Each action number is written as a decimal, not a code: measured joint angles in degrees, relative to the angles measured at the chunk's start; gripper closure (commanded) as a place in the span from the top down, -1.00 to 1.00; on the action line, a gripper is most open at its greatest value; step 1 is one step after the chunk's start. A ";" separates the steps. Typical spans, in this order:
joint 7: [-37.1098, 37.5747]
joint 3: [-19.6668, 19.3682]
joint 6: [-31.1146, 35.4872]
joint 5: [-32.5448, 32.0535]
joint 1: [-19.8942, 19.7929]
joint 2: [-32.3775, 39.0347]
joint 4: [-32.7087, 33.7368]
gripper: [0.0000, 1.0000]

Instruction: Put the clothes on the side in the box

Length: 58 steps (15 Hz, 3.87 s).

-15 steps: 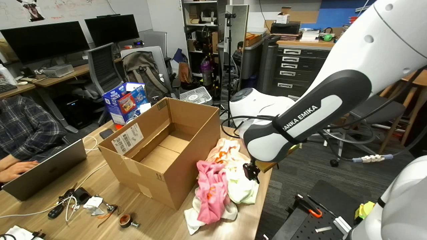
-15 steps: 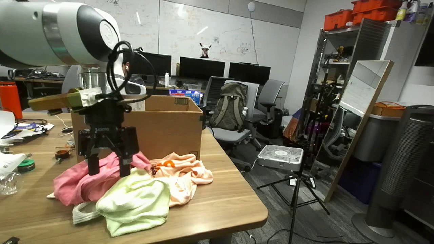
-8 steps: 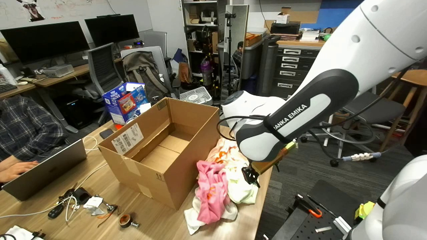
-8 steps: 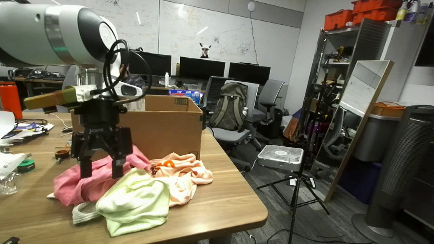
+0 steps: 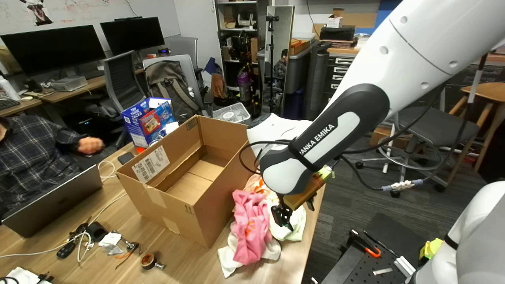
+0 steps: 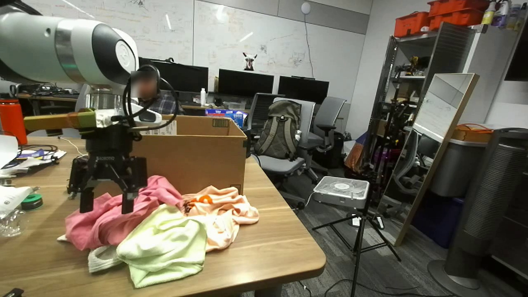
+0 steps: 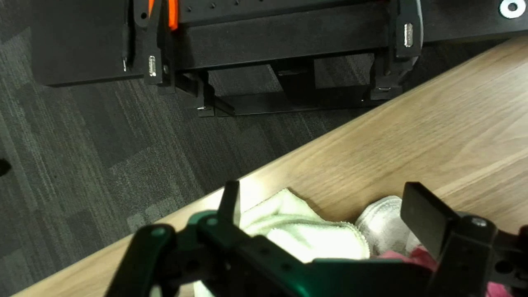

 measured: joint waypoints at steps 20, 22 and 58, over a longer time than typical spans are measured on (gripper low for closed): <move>-40.33 0.17 13.17 26.21 -0.55 12.48 8.74 1.00; -45.43 0.52 16.80 29.16 -1.26 12.97 8.84 1.00; -83.51 5.59 43.82 41.21 -12.34 22.63 4.81 -0.92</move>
